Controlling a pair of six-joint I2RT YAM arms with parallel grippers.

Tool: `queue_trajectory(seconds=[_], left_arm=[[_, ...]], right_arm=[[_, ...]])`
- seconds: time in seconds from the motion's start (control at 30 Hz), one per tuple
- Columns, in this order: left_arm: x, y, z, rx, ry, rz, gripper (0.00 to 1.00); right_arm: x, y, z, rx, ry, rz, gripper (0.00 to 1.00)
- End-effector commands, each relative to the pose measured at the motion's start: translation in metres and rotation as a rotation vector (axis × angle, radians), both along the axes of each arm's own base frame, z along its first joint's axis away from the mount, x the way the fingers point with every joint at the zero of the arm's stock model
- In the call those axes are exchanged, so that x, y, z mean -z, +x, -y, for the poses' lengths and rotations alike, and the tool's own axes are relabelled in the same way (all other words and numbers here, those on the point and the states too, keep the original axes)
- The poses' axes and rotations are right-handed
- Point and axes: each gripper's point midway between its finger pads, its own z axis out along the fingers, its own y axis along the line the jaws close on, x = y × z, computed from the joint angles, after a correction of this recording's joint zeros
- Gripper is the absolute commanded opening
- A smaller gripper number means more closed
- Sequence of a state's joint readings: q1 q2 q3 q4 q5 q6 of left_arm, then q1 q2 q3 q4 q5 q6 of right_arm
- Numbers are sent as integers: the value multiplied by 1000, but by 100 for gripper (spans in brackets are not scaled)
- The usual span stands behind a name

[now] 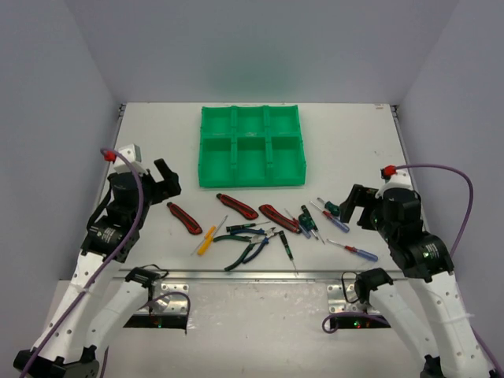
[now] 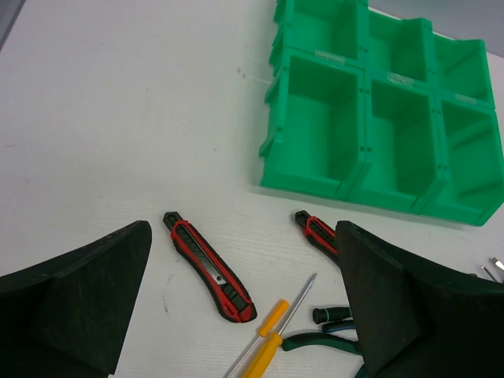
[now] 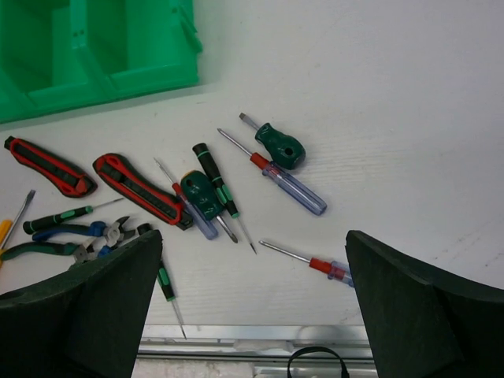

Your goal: Sort the tools into containers

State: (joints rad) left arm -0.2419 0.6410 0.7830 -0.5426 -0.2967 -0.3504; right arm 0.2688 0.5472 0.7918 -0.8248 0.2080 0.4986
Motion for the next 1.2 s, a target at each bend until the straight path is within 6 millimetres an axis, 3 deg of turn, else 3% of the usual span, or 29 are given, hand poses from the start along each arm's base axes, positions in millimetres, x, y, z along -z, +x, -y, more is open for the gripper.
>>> queue_trajectory(seconds=[0.0,0.23,0.33,0.43,0.47,0.53,0.67,0.7,0.77,0.9,1.17], left_arm=[[-9,3,3,2,-16,46,100],[-11,1,10,34,-26,55,100],[-13,0,8,24,-24,60,100],[-17,-3,7,22,-31,81,100],[-17,-3,7,25,-32,84,100],[-17,-4,11,39,-35,83,100],[-16,-5,14,47,-31,77,100],[-16,-5,14,48,-32,78,100],[-17,-6,15,51,-35,85,100],[-18,-7,18,64,-38,88,100],[-12,-4,23,84,-34,62,100]], right_arm=[[-22,10,-7,-41,4,65,99],[-25,33,-53,-236,116,84,99],[-12,53,-57,-233,103,51,99],[32,81,-37,-188,-106,-187,99],[21,89,-29,-160,-143,-157,99],[53,104,-21,-160,-260,-353,99],[106,122,-27,-224,-321,-552,99],[111,127,-23,-225,-349,-563,98],[130,130,-17,-227,-400,-625,90],[161,130,-17,-254,-407,-703,60],[175,128,-9,-254,-396,-699,49]])
